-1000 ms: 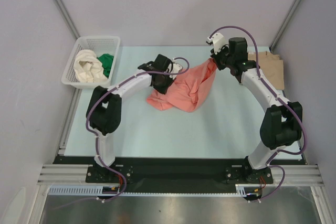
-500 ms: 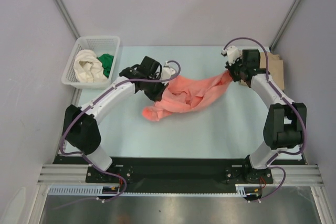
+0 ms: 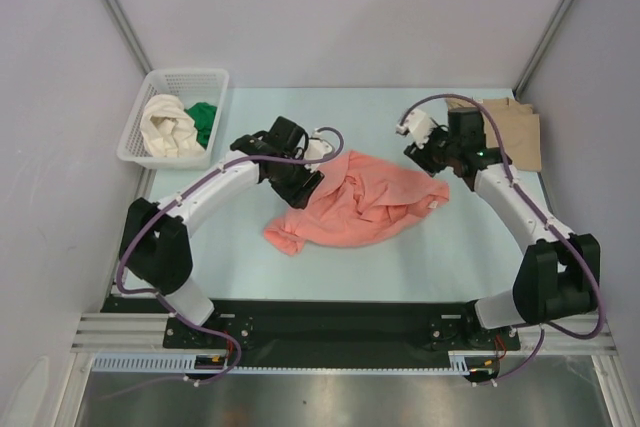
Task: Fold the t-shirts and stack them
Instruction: Flatten the tshirt out
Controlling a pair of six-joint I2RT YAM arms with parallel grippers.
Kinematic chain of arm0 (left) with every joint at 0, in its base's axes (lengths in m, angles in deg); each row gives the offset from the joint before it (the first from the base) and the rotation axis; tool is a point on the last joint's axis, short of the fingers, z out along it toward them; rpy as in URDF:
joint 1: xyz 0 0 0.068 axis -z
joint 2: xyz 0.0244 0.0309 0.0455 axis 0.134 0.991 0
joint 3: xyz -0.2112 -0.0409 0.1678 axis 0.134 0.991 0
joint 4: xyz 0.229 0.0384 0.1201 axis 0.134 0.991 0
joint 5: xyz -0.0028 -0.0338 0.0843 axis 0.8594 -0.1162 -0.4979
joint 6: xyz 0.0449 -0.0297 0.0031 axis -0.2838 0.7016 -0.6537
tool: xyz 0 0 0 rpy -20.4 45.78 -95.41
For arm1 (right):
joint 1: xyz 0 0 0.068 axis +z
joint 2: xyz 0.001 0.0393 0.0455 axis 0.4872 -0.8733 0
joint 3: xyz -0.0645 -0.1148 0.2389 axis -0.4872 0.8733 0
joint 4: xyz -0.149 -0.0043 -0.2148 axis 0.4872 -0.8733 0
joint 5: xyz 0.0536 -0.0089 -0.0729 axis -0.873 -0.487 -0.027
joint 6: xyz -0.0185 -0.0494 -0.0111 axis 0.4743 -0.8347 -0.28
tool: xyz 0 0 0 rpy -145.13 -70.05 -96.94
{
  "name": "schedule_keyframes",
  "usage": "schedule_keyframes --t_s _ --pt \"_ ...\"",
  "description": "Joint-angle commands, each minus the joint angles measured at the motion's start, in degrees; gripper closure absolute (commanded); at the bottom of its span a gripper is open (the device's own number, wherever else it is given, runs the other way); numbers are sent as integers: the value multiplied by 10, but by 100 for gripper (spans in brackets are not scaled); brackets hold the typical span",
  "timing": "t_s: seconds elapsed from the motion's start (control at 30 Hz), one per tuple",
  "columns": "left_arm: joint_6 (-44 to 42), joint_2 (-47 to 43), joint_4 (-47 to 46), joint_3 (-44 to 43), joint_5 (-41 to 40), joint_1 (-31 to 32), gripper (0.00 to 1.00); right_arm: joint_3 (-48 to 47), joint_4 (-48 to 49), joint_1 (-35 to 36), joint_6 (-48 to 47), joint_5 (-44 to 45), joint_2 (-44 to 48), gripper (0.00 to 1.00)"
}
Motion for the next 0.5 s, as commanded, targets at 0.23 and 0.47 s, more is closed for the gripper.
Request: schedule_keyframes --t_s 0.23,0.47 --pt "-5 29 -67 -14 -44 -31 39 -53 -133 179 -203 -143 -107 44" --pt "-2 8 -90 5 -56 -51 39 -172 -251 206 -245 -165 -206 46"
